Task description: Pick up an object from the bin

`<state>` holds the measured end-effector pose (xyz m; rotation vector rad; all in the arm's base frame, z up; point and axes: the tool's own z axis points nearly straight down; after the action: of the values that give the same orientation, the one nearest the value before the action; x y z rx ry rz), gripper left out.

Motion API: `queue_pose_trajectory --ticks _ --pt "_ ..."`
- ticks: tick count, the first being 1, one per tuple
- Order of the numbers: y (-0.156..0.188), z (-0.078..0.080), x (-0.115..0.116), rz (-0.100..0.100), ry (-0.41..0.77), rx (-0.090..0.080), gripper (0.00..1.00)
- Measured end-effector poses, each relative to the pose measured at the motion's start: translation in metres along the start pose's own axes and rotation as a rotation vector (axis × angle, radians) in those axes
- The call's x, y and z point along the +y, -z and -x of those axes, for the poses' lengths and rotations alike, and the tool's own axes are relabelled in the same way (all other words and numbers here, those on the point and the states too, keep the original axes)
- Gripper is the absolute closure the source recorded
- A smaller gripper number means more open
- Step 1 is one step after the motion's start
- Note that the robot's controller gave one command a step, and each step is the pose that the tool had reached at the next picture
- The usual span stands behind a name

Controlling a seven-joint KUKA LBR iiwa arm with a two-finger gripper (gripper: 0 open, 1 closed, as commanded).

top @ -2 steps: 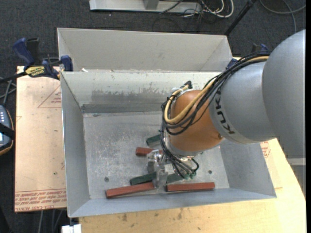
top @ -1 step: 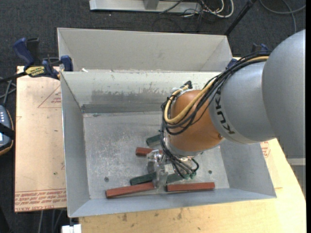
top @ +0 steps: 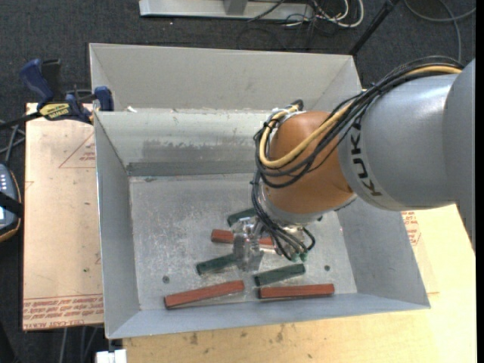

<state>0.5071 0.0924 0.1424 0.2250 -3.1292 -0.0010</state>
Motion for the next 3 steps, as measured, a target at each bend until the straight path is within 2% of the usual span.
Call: queue_pose_trajectory --ticks 1,2,3 --pt "0.041 0.002 -0.002 0.0 0.006 -0.005 0.0" --pt "0.03 0.001 -0.005 0.0 0.01 -0.004 0.0" --pt "-0.062 0.001 -0.006 0.001 -0.056 -0.004 1.0"
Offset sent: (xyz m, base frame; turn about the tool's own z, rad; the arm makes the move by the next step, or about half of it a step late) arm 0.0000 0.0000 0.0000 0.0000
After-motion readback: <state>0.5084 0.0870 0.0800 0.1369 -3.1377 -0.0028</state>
